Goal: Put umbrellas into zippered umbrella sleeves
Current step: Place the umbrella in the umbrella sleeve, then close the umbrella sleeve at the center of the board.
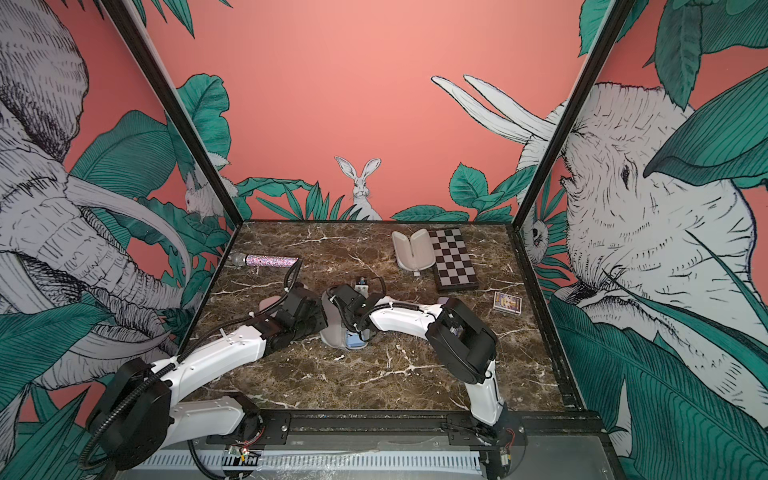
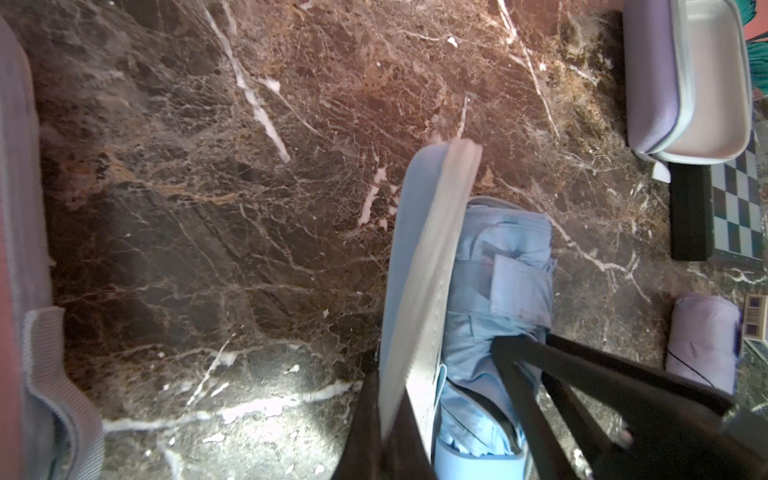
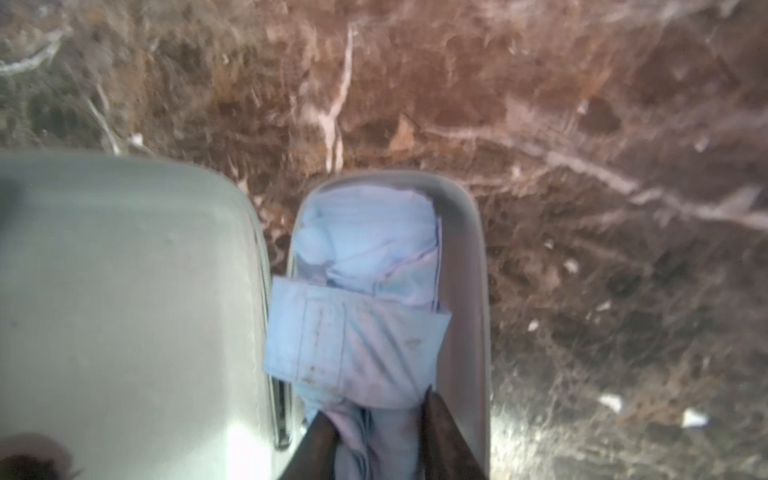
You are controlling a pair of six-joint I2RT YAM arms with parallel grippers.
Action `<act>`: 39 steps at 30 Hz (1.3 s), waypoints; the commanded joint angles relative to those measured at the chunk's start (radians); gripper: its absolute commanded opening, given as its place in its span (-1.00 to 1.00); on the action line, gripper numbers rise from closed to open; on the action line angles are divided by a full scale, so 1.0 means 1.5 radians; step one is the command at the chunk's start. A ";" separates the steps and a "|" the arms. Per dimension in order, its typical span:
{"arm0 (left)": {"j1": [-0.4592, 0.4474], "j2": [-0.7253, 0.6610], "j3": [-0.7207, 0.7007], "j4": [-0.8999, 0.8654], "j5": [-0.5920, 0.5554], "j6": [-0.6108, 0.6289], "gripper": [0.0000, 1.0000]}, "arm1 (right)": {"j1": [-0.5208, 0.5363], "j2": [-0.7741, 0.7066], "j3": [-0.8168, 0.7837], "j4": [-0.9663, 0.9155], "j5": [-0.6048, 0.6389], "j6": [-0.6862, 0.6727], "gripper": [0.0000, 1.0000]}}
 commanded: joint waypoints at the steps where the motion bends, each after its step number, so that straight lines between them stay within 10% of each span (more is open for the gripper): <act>1: -0.009 -0.027 -0.004 0.009 0.006 -0.009 -1.00 | -0.013 -0.035 -0.015 -0.020 -0.029 0.028 -0.07; 14: 0.064 -0.061 -0.035 0.042 0.171 0.070 0.26 | -0.136 -0.222 -0.196 0.034 -0.114 -0.011 0.23; 27: 0.149 0.038 -0.075 0.323 0.430 0.012 0.59 | -0.174 -0.222 -0.269 0.219 -0.265 -0.039 0.63; 39: 0.082 0.169 -0.027 0.434 0.427 -0.034 0.47 | -0.192 -0.205 -0.301 0.297 -0.378 -0.077 0.84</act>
